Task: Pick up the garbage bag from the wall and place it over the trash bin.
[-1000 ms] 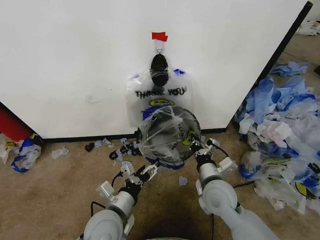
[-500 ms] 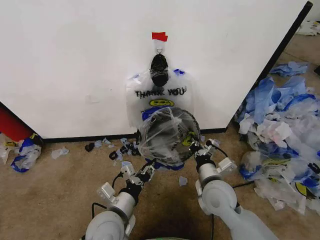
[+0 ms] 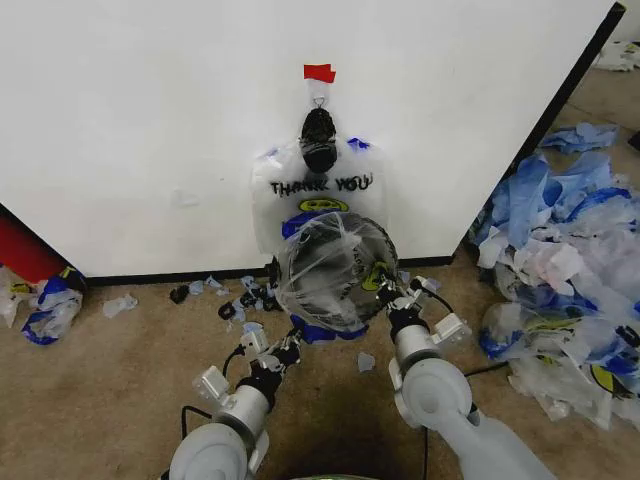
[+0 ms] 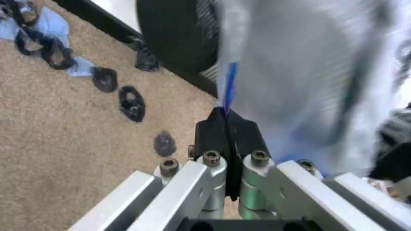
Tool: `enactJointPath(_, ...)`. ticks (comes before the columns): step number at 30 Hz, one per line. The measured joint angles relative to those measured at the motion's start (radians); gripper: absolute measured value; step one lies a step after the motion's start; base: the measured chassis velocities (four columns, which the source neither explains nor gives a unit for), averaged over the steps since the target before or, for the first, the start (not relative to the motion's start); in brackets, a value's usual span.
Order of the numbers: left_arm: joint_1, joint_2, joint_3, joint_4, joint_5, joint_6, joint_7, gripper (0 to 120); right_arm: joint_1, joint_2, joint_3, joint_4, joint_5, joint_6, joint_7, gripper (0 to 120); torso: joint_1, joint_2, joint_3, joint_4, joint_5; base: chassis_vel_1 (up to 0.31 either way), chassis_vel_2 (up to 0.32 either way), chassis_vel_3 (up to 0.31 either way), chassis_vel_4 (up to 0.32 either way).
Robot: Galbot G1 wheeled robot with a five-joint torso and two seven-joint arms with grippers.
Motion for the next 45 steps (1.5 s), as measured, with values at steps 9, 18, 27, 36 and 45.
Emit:
enactJointPath(9, 0.004, 0.007, 0.006, 0.029, 0.027, -0.001, 0.0, 0, -0.005, -0.007, 0.037, 0.05, 0.069, -0.016, 0.029, 0, 0.0, 0.0, 0.0, -0.0001, -0.0002, 0.0, 0.0, 0.0, 0.0)
enactJointPath(18, -0.005, 0.0, 0.016, 0.057, 0.053, -0.001, -0.003, 0, -0.044, -0.063, 0.03, 0.126, 0.101, -0.057, 0.098, 0, 0.0, 0.0, 0.0, -0.0001, 0.0, 0.0, 0.0, 0.0, 0.0)
enactJointPath(27, -0.004, -0.008, 0.024, 0.098, 0.091, -0.006, -0.013, 0, -0.048, -0.094, 0.034, 0.195, 0.145, -0.088, 0.149, 0, 0.0, 0.0, 0.0, -0.0001, 0.0, 0.0, 0.0, 0.0, 0.0)
enactJointPath(36, -0.007, -0.017, 0.026, 0.106, 0.109, -0.006, -0.025, 0, -0.054, -0.089, 0.023, 0.196, 0.134, -0.094, 0.15, 0, 0.0, 0.0, 0.0, -0.0001, 0.0, 0.0, 0.0, 0.0, 0.0)
enactJointPath(45, 0.004, -0.005, 0.023, 0.107, 0.158, -0.023, -0.002, 17, -0.047, -0.081, 0.017, 0.181, 0.124, -0.095, 0.15, 0, 0.0, 0.0, 0.0, -0.0001, -0.0001, 0.0, 0.0, 0.0, 0.0)
